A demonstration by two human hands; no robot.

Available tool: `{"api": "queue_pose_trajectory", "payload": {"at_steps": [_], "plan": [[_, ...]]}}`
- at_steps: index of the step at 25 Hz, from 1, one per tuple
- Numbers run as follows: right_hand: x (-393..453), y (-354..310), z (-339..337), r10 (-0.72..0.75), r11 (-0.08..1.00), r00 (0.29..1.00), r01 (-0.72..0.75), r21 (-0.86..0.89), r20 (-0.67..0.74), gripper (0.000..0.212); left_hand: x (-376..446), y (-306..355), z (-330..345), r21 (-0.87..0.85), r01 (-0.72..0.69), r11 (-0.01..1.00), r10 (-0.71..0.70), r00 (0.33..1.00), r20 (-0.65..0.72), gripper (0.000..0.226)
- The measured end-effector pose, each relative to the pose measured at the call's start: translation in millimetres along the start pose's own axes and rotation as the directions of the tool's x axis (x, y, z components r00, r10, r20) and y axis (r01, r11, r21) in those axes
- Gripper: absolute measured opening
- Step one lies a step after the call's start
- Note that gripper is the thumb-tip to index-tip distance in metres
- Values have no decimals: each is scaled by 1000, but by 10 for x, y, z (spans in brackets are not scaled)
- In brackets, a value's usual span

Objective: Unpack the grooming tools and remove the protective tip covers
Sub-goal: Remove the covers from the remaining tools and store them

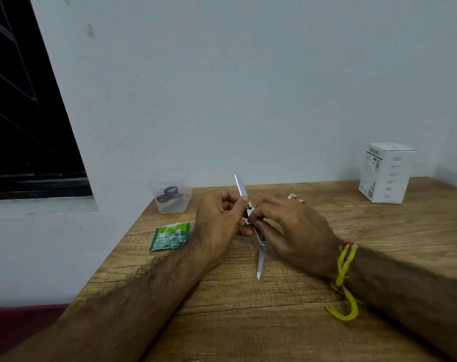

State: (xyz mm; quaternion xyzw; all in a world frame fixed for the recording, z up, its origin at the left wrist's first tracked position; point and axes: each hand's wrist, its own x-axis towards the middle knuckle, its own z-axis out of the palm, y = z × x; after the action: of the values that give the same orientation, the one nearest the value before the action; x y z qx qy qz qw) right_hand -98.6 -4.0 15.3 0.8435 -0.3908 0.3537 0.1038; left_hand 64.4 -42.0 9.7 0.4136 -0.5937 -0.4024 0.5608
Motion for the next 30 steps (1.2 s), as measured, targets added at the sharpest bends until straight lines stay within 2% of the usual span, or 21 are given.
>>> {"api": "queue_pose_trajectory", "payload": {"at_steps": [6, 9, 14, 30], "plan": [[-6, 39, 4, 14, 997, 1000, -12, 75, -21, 10, -9, 17, 1, -33, 11, 999, -9, 998, 59, 18], [7, 49, 17, 38, 991, 999, -33, 129, -31, 9, 7, 16, -6, -78, 60, 995, -53, 995, 79, 18], [35, 59, 16, 20, 985, 1000, -20, 172, -1, 11, 20, -8, -24, -40, 91, 995, -87, 991, 99, 19], [8, 58, 3, 1, 996, 1000, 0, 91, -9, 10, 20, -9, -28, -24, 70, 997, -69, 996, 53, 19]]}}
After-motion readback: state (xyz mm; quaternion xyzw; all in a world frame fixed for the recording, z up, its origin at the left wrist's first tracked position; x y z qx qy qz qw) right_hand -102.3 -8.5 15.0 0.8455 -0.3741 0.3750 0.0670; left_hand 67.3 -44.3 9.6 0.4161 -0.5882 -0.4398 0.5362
